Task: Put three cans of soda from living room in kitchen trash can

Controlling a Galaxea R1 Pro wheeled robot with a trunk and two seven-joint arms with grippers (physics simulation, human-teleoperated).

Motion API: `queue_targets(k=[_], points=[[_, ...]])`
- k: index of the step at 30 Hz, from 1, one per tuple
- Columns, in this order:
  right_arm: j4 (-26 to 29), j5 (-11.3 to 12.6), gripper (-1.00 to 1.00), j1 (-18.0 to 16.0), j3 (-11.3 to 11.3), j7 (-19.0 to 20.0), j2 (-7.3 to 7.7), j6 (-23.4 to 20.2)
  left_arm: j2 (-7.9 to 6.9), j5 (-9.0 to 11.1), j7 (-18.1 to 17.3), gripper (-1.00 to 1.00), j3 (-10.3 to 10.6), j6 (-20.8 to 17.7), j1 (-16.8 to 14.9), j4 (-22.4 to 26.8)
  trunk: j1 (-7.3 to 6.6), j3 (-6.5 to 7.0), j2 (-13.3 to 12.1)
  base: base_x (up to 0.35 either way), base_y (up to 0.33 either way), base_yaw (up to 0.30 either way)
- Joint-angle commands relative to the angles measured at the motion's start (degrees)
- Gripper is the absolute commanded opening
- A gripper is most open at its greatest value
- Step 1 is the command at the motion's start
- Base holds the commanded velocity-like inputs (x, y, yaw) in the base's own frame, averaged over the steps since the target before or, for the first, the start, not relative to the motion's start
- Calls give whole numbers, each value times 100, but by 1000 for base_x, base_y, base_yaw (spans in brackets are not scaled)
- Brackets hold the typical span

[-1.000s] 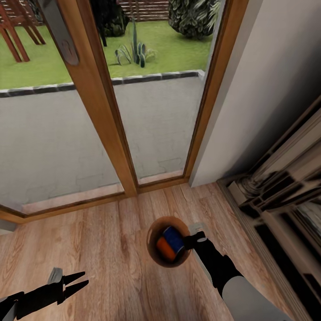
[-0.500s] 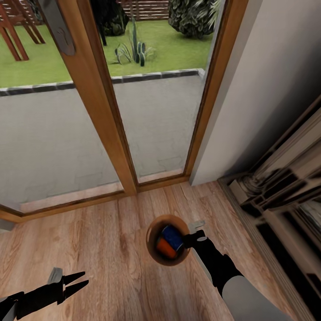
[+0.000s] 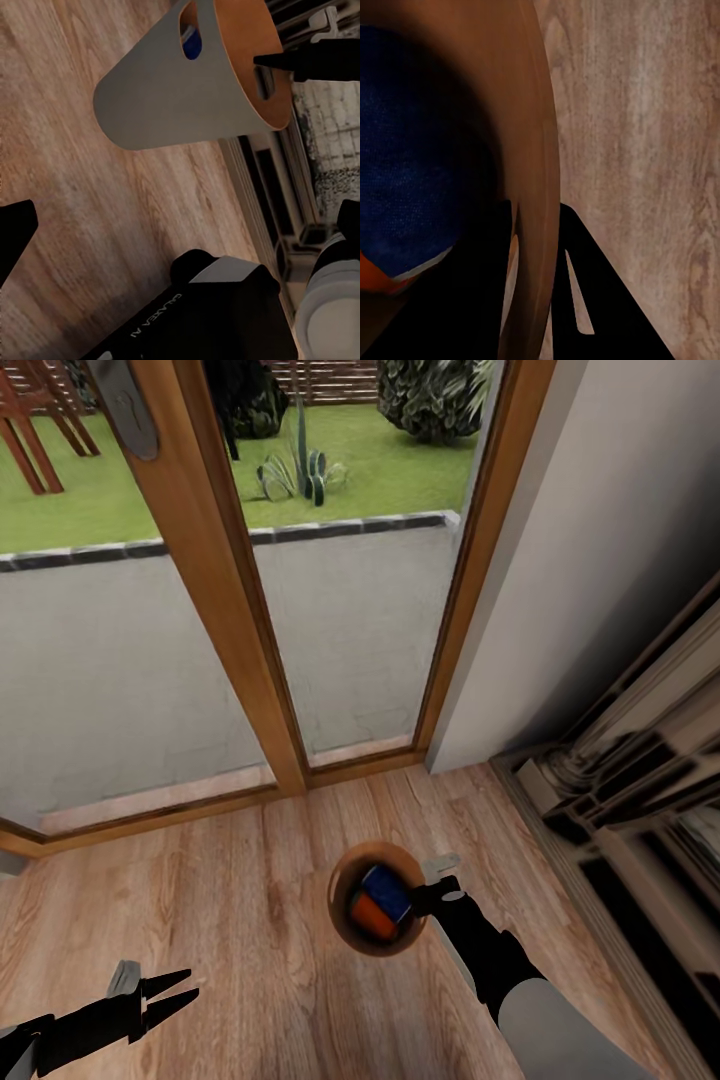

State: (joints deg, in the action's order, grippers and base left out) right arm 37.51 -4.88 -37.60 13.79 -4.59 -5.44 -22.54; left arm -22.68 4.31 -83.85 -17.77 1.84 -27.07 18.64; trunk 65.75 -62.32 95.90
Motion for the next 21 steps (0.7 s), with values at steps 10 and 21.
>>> queue_targets(k=[10,21], points=[[18,30,-100,-2,1,27,-1,4,0,0,0,100,10,1,0,-1,220,-180,403,0,0,0],[20,30,-100,-2,1,25,-1,4,0,0,1,100,11,1,0,-1,461,-377,844,0,0,0]])
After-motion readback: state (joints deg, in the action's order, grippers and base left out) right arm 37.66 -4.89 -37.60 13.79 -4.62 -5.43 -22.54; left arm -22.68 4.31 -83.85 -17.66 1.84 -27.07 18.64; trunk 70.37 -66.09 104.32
